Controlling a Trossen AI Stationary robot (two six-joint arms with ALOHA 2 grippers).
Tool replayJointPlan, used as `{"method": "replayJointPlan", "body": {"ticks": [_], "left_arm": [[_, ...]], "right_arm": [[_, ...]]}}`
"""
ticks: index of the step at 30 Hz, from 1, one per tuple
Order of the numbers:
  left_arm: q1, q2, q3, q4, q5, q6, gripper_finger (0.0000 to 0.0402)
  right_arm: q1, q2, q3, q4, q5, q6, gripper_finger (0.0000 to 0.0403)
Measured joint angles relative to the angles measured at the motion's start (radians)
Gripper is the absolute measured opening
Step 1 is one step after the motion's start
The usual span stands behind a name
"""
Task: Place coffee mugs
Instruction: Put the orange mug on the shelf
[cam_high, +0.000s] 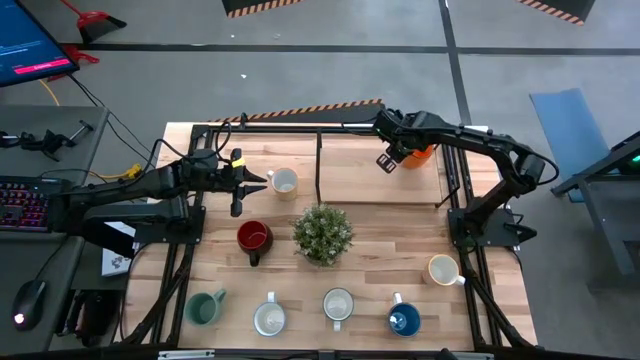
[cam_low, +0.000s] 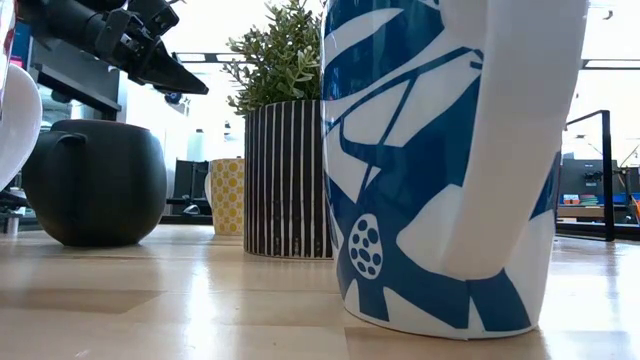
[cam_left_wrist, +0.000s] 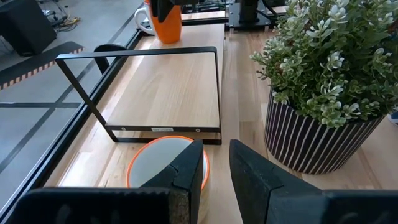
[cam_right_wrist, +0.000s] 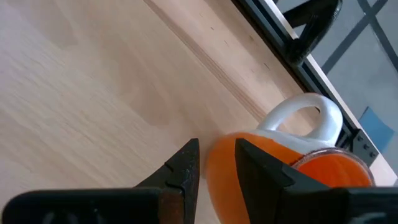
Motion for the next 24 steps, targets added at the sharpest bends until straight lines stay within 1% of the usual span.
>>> {"method": "replayJointPlan", "body": {"ticks": [13,24], "left_arm": [[0.0,0.0,0.0,-0.002,0.001,-0.024,0.0069],[0.0,0.0,0.0,-0.008,0.001,-0.024,0.0069]], "right_arm": [[0.0,0.0,0.0,-0.05,0.056,0.049,0.0092],[0.0,0.0,0.0,-0.113,0.083,0.075,0.0092]]}}
